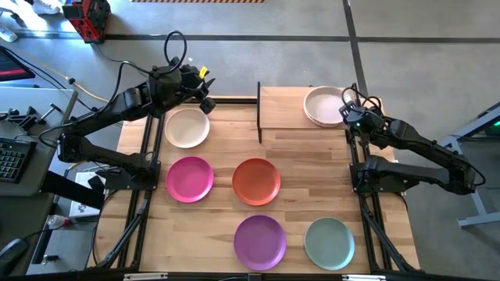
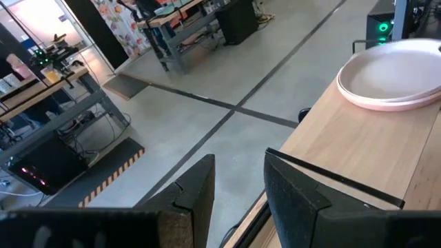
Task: Place and stack plates onto a shelf
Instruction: Stack the gray plate on top of the light yellow plate on the shelf
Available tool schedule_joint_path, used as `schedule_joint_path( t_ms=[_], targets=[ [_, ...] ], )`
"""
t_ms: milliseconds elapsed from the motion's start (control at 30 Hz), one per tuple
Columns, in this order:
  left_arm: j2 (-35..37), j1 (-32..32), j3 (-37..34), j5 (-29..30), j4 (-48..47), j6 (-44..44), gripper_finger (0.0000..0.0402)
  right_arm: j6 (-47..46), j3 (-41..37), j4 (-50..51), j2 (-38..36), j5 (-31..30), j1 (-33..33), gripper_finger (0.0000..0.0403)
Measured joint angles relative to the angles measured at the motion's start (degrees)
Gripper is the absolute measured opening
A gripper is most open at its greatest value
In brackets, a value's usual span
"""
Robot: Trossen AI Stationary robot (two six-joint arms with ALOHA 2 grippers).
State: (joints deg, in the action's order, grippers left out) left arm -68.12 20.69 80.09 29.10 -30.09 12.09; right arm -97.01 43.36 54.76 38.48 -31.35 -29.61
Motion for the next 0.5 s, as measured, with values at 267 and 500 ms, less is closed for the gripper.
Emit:
schedule_joint_path(
  t_ms=[267, 500],
  targets=[
    [0.0, 0.0, 0.0, 0.0, 0.02, -0.53, 0.0115, 0.03, 0.1, 1.9, 0.0, 5.33, 0.01, 0.0074],
    [0.0, 0.0, 0.0, 0.0, 0.02, -0.56, 0.0115, 8.12, 0.1, -6.22, -0.95, 13.5, 0.56, 0.0074]
  ],
)
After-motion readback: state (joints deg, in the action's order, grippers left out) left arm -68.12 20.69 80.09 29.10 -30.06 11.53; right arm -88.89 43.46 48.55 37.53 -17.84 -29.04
